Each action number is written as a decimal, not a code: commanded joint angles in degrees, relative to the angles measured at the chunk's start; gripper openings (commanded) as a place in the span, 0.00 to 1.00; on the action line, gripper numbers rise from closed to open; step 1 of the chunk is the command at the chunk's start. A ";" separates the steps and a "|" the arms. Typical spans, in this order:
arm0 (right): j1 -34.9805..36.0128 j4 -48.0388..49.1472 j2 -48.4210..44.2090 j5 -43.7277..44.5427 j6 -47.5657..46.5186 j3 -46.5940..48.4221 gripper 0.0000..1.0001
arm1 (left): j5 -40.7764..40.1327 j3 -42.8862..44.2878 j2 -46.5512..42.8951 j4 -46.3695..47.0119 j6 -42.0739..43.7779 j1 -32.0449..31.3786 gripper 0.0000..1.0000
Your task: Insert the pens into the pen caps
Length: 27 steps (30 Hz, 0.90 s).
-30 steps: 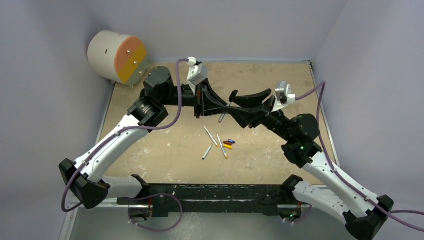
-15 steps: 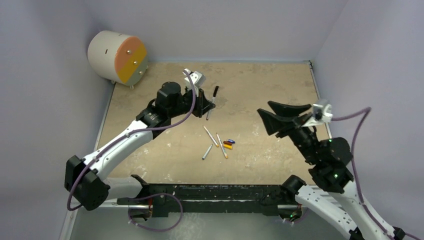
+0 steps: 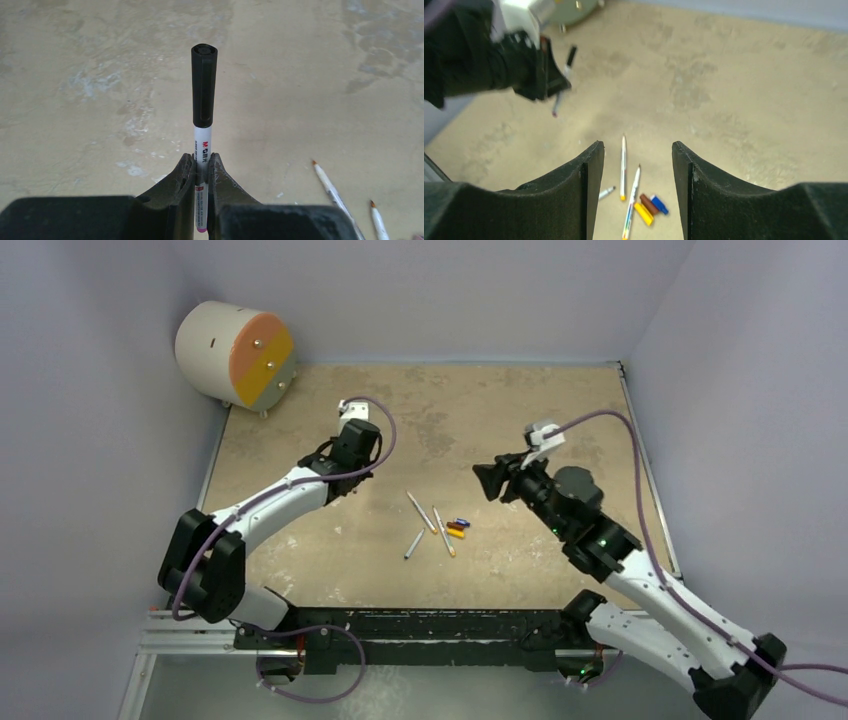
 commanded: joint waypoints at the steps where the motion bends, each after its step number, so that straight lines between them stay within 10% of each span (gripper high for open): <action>1: -0.15 9.63 4.45 -4.80 0.86 -2.68 0.55 | -5.49 0.69 2.32 -0.17 -2.64 2.38 0.00; 14: -0.17 12.01 15.22 -5.26 -2.89 -1.75 0.56 | 2.25 1.94 8.76 -1.02 -3.73 6.07 0.01; 27: -0.22 11.33 23.66 -4.27 -2.37 -1.57 0.56 | 2.90 1.97 8.58 -1.27 -4.29 6.08 0.38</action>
